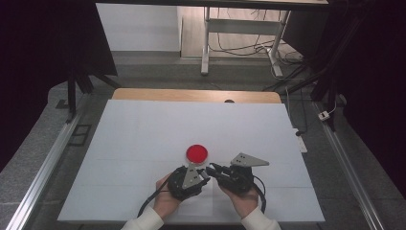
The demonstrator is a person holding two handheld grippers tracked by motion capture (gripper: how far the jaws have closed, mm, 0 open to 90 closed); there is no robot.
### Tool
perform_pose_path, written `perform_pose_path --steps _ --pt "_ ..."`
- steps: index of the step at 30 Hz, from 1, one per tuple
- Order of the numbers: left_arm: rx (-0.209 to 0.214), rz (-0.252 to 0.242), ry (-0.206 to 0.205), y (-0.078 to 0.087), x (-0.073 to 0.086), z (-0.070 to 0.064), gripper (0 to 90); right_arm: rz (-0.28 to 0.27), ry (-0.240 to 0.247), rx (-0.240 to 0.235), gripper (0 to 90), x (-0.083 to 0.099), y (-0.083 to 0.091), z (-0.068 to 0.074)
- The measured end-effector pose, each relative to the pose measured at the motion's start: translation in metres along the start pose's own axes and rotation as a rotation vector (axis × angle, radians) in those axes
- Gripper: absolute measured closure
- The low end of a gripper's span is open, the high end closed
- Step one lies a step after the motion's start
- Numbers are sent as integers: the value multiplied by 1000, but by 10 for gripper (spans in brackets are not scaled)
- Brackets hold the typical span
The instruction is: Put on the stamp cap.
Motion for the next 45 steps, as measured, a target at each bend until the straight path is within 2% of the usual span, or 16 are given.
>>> perform_pose_path --steps 12,22,24,33,39,45 --pt "3 -12 7 1 -2 0 648 20 -2 -5 762 3 -1 0" --pt "-4 -33 -9 3 -5 0 649 16 -14 -16 762 0 1 0" --pt "-4 -15 -16 2 -3 0 648 14 -7 -15 762 -1 1 0" --pt "14 -17 16 1 -2 0 639 11 13 -12 761 -1 1 1" --pt "11 -24 33 1 -2 1 628 1 29 -13 761 -2 2 2" --pt "16 -21 58 1 -2 3 579 -10 34 -16 760 -3 2 2"
Point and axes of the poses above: each handheld gripper's, and its own axes: y roughly backward along the jaws, x roughly out of its underside, z roughly to its left, the point moved 9 cm from there along -y, roughly forward along the jaws, and after that the axes turned 11 degrees about -z, right-handed, at the moved point
